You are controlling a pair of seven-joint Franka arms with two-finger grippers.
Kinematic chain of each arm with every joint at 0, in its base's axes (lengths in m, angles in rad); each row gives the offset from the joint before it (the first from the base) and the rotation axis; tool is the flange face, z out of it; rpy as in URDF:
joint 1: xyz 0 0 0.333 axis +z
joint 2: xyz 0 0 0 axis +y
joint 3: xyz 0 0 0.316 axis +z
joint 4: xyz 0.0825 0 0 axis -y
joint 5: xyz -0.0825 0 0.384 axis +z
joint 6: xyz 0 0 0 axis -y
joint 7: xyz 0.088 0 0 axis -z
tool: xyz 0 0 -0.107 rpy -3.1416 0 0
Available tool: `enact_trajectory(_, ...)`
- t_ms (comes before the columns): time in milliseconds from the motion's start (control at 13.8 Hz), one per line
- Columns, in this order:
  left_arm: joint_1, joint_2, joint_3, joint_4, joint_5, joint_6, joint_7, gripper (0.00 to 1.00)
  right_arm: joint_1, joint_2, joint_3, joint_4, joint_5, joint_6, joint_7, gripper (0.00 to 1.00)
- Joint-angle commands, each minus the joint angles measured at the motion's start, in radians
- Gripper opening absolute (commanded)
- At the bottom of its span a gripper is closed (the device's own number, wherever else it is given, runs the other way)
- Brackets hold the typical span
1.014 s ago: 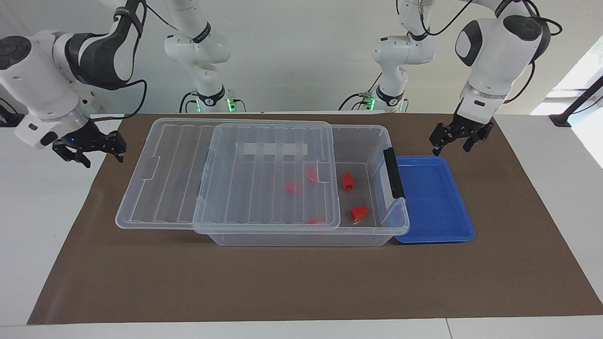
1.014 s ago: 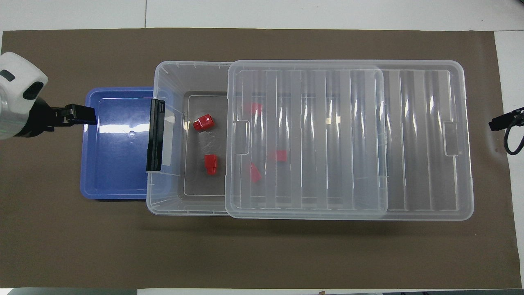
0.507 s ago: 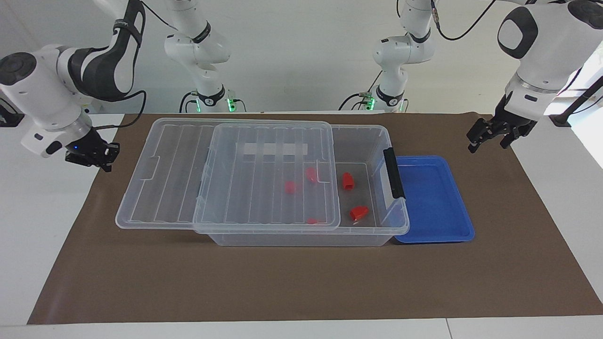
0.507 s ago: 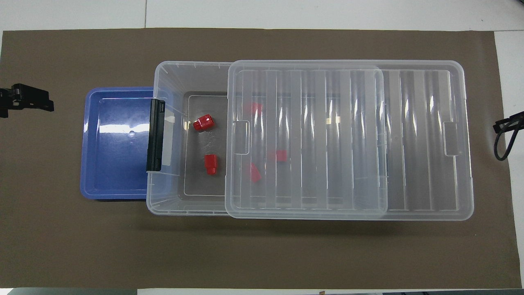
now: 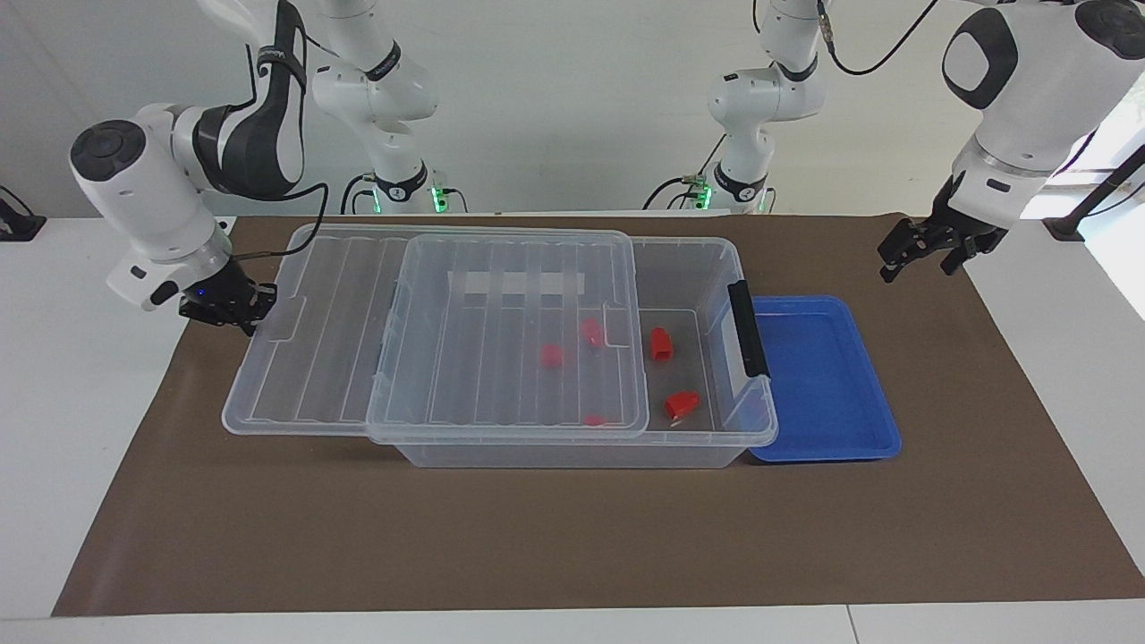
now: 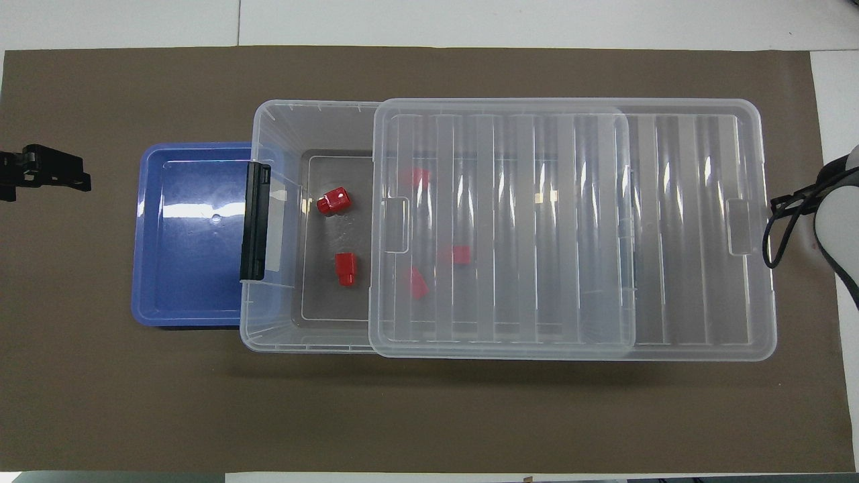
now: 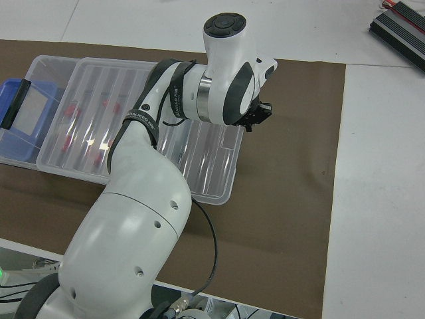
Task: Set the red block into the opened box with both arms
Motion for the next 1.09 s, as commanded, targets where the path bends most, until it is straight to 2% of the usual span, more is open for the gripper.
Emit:
enact_trajectory(0, -0.006, -0.029, -0.005, -0.029, 0.008, -0.008, 0.001, 1.0, -0.002, -0.028, 0.03, -0.046, 0.007, 0.03, 0.053, 0.0)
enact_trajectory(1014, -0.001, -0.029, -0.006, -0.029, 0.008, -0.005, 0.002, 1.0, -0.002, -0.048, 0.172, -0.103, 0.008, 0.084, 0.255, 0.0)
